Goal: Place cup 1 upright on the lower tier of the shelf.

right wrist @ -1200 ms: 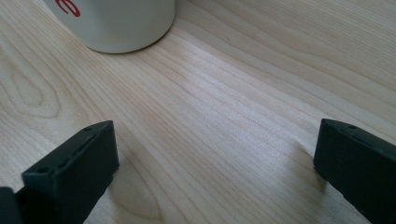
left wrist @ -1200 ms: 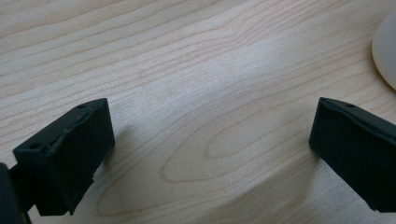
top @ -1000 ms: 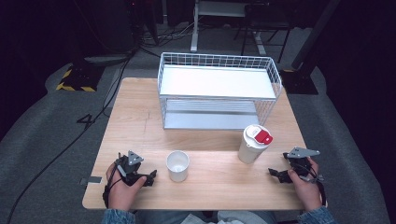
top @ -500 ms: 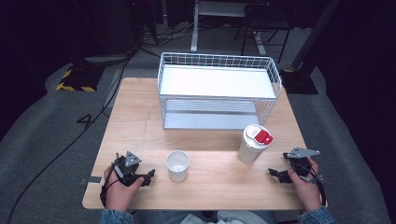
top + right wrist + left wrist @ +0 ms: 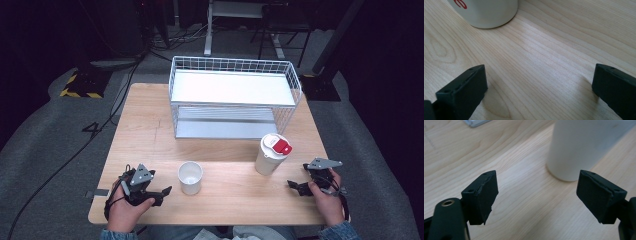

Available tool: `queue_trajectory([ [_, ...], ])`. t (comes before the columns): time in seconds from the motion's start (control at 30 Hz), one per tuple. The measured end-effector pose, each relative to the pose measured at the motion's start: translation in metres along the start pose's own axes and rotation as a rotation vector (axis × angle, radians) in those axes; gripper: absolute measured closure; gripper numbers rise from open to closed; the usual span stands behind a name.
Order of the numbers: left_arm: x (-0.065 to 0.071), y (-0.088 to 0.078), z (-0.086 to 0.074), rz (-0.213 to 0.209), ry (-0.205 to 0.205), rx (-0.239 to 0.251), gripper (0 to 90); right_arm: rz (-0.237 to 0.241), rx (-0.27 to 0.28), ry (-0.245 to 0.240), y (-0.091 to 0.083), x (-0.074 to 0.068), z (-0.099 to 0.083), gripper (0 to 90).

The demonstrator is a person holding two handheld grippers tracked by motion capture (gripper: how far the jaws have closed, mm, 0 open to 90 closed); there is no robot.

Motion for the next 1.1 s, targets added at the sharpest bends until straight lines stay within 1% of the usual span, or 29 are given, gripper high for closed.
queue_trajectory([
  [0.07,0.008,-0.001,0.003,-0.025,0.024,0.008,18.3,0.000,0.000,0.000,0.000,0.000,0.000,0.0],
  [0.1,0.012,-0.001,0.005,-0.031,0.038,0.007,18.2,0.000,0.000,0.000,0.000,0.000,0.000,0.0],
  [0.13,0.012,-0.001,0.005,-0.031,0.038,0.007,18.2,0.000,0.000,0.000,0.000,0.000,0.000,0.0],
  [0.17,0.019,0.000,0.007,-0.036,0.062,0.003,18.2,0.000,0.000,0.000,0.000,0.000,0.000,0.0],
  [0.2,0.019,0.000,0.007,-0.036,0.062,0.003,18.0,0.000,0.000,0.000,0.000,0.000,0.000,0.0],
  [0.23,0.025,0.001,0.010,-0.050,0.076,0.010,18.0,0.000,0.000,0.000,0.000,0.000,0.000,0.0],
  [0.27,0.025,0.001,0.010,-0.050,0.076,0.010,17.9,0.000,0.000,0.000,0.000,0.000,0.000,0.0],
  [0.33,0.031,0.001,0.013,-0.070,0.070,0.023,17.9,0.000,0.000,0.000,0.000,0.000,0.000,0.0],
  [0.37,0.034,0.001,0.015,-0.076,0.073,0.030,17.9,0.000,0.000,0.000,0.000,0.000,0.000,0.0],
  [0.43,0.040,0.003,0.019,-0.104,0.057,0.053,17.9,0.000,0.000,0.000,0.000,0.000,0.000,0.0],
  [0.5,0.040,0.005,0.020,-0.101,0.061,0.061,17.9,0.000,0.000,0.000,0.000,0.000,0.000,0.0],
  [0.53,0.041,0.007,0.020,-0.101,0.056,0.066,17.9,0.000,0.000,0.000,0.000,0.000,0.000,0.0],
  [0.6,0.043,0.013,0.021,-0.116,0.041,0.074,17.9,0.000,0.000,0.000,0.000,0.000,0.000,0.0],
  [0.63,0.043,0.013,0.021,-0.116,0.041,0.074,17.9,0.000,0.000,0.000,0.000,0.000,0.000,0.0],
  [0.67,0.046,0.019,0.021,-0.136,0.017,0.088,17.9,0.000,0.000,0.000,0.000,0.000,0.000,0.0],
  [0.77,0.046,0.029,0.019,-0.132,0.001,0.092,18.0,0.000,0.000,0.000,0.000,0.000,0.000,0.0],
  [0.8,0.047,0.031,0.019,-0.139,-0.007,0.095,18.0,0.000,0.000,0.000,0.000,0.000,0.000,0.0],
  [0.83,0.048,0.033,0.019,-0.150,-0.007,0.093,18.2,0.000,0.000,0.000,0.000,0.000,0.000,0.0],
  [0.9,0.048,0.035,0.019,-0.150,-0.004,0.095,18.6,0.000,0.000,0.000,0.000,0.000,0.000,0.0],
  [0.97,0.047,0.041,0.018,-0.142,-0.020,0.095,18.5,0.000,0.000,0.000,0.000,0.000,0.000,0.0],
  [1.0,0.047,0.041,0.018,-0.142,-0.020,0.095,18.0,0.000,0.000,0.000,0.000,0.000,0.000,0.0],
  [1.03,0.048,0.045,0.018,-0.153,-0.035,0.109,18.0,0.000,0.000,0.000,0.000,0.000,0.000,0.0],
  [1.1,0.048,0.048,0.018,-0.157,-0.040,0.113,17.9,0.000,0.000,0.000,0.000,0.000,0.000,0.0],
])
Point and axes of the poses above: each handheld gripper's, and its own axes: y roughly forward along the jaws, z roughly out of its top, x roughly to its right, the point moved 9 cm from there along y, roughly forward along the jaws, and after that the axes turned 12 degrees about -y, right-handed, at the moved point
